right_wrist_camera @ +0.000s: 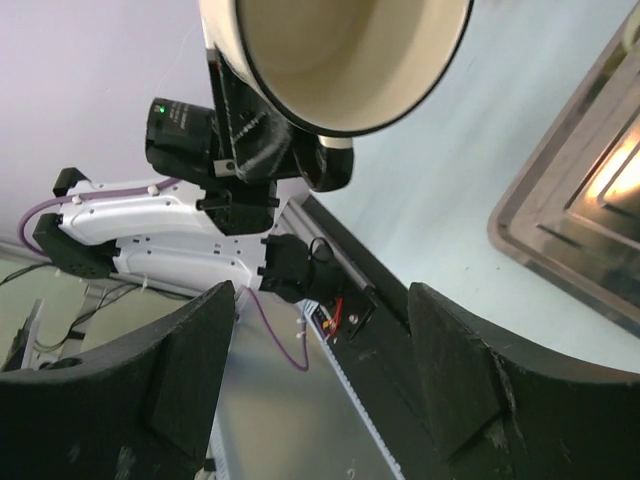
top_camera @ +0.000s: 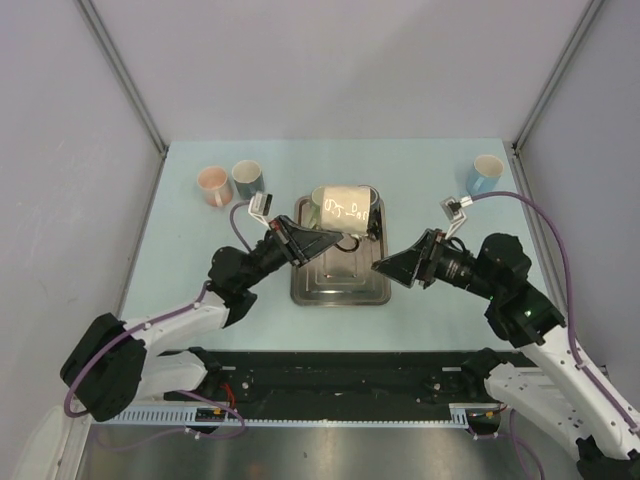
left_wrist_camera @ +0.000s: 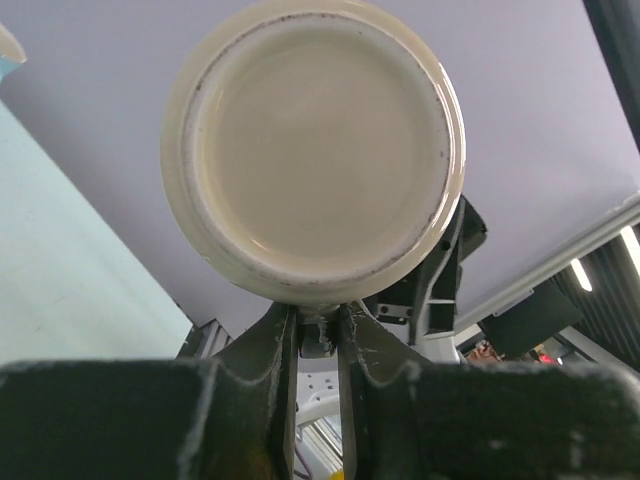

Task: Turn the mug right side up

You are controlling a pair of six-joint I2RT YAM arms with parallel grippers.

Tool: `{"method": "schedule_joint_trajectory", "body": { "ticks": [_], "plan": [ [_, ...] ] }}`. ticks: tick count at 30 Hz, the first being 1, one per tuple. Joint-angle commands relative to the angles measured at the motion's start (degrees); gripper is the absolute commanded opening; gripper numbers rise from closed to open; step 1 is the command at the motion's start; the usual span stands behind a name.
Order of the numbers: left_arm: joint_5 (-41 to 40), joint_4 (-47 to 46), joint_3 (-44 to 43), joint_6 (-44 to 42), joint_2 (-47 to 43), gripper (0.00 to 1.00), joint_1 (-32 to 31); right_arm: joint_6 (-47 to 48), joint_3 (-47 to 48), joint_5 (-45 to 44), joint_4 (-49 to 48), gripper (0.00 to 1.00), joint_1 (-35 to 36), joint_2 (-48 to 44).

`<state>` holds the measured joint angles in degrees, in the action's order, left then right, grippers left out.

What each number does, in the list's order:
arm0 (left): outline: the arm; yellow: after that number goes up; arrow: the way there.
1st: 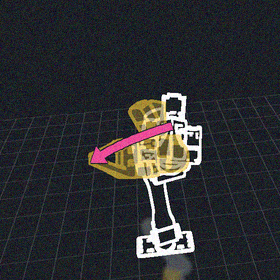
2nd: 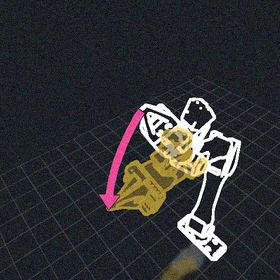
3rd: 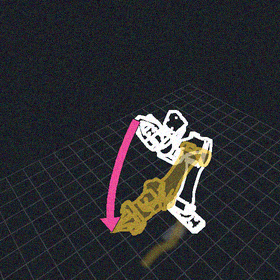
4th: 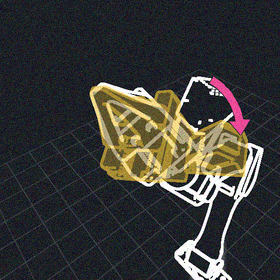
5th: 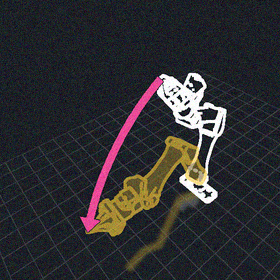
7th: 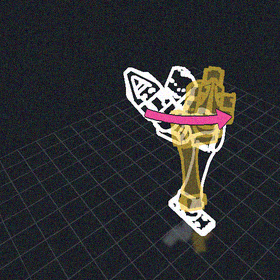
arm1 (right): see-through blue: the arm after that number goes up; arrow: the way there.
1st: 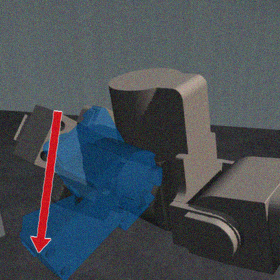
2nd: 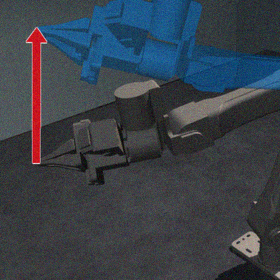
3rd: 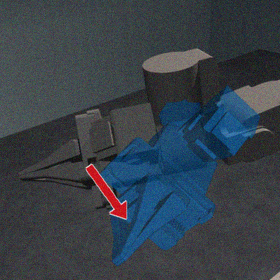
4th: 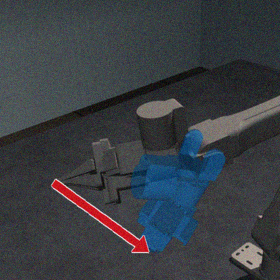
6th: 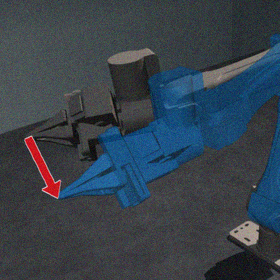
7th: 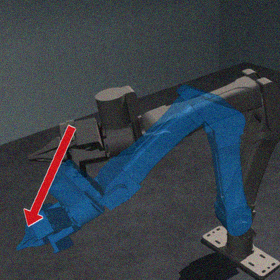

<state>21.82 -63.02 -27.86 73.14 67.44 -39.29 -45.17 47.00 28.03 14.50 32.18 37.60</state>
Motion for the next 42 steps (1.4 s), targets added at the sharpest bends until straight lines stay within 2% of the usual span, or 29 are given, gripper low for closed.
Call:
{"method": "schedule_joint_trajectory", "body": {
  "ticks": [1, 5, 10, 16, 31, 35, 39, 42],
  "plan": [
    [-0.03, -6.77, -1.23, -1.51, -4.24, 0.00, -0.88, -1.15, -0.16, -2.44, -4.66, 0.74, 4.02, 2.03],
    [-0.20, -3.25, -2.55, -4.76, -5.74, 0.00, -1.93, -0.45, -0.16, -6.05, -8.87, 0.73, 10.16, 5.28],
    [-0.46, 0.00, -3.69, -6.08, -6.62, 0.00, -2.63, -0.54, -0.07, -7.55, -13.79, 0.72, 11.50, 7.83],
    [-2.14, 0.10, -3.34, -6.08, -6.80, 0.00, -4.30, 1.57, -0.07, -16.77, -16.17, 0.68, 13.34, 8.71],
    [-2.05, 0.10, -4.31, -6.08, -7.15, 0.00, -5.97, 0.43, -0.07, -12.74, -19.78, 0.61, 13.34, 12.93],
    [-1.96, 0.09, -4.49, -6.08, -6.97, 0.00, -6.68, 0.17, -0.07, -12.91, -20.30, 0.53, 13.26, 13.02],
    [-1.96, -0.08, -4.31, -6.08, -7.06, 0.00, -7.20, -0.27, -0.07, -12.83, -21.35, 0.40, 13.26, 13.20],
    [-1.79, -0.17, -4.14, -6.08, -7.15, 0.00, -7.29, -0.62, -0.07, -12.56, -21.53, 0.35, 13.26, 13.46]
  ]
}}
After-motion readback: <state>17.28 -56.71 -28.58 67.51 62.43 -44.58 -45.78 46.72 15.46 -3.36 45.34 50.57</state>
